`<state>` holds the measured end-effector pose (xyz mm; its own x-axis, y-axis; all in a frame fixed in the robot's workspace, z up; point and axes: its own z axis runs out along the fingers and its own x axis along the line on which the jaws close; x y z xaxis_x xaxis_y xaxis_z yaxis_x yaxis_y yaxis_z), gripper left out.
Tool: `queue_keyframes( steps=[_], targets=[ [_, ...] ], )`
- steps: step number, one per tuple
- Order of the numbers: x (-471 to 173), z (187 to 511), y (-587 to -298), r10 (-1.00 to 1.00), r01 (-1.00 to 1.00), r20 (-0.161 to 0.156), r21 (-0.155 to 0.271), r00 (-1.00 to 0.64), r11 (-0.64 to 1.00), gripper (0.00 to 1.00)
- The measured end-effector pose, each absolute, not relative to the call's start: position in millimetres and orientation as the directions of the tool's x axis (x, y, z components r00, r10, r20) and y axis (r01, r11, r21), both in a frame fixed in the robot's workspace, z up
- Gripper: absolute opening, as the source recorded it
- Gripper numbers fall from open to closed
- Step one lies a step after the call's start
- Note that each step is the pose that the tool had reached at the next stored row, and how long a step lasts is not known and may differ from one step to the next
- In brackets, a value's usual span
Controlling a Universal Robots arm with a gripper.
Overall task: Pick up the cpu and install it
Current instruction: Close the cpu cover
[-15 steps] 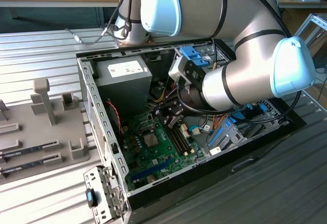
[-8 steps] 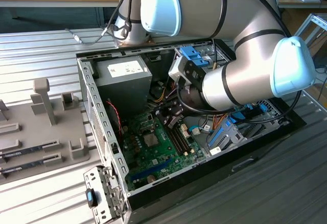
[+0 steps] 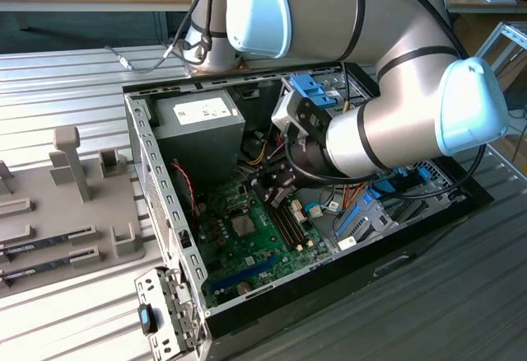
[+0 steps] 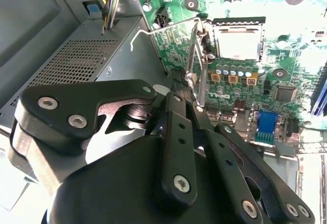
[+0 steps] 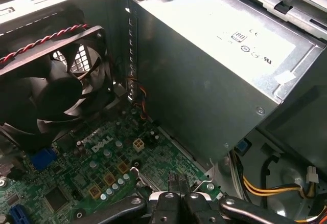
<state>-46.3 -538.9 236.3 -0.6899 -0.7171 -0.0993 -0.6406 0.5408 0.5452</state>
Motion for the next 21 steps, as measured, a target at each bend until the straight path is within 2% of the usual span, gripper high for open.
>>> queue_keyframes(
  steps=[18, 21],
  targets=[
    [-46.2, 228.3, -539.2, -0.719, -0.641, -0.086, 0.535, -0.690, 0.551, 0.11],
    [-46.2, 225.0, -536.9, -0.721, -0.641, -0.062, 0.516, -0.690, 0.568, 0.11]
  ],
)
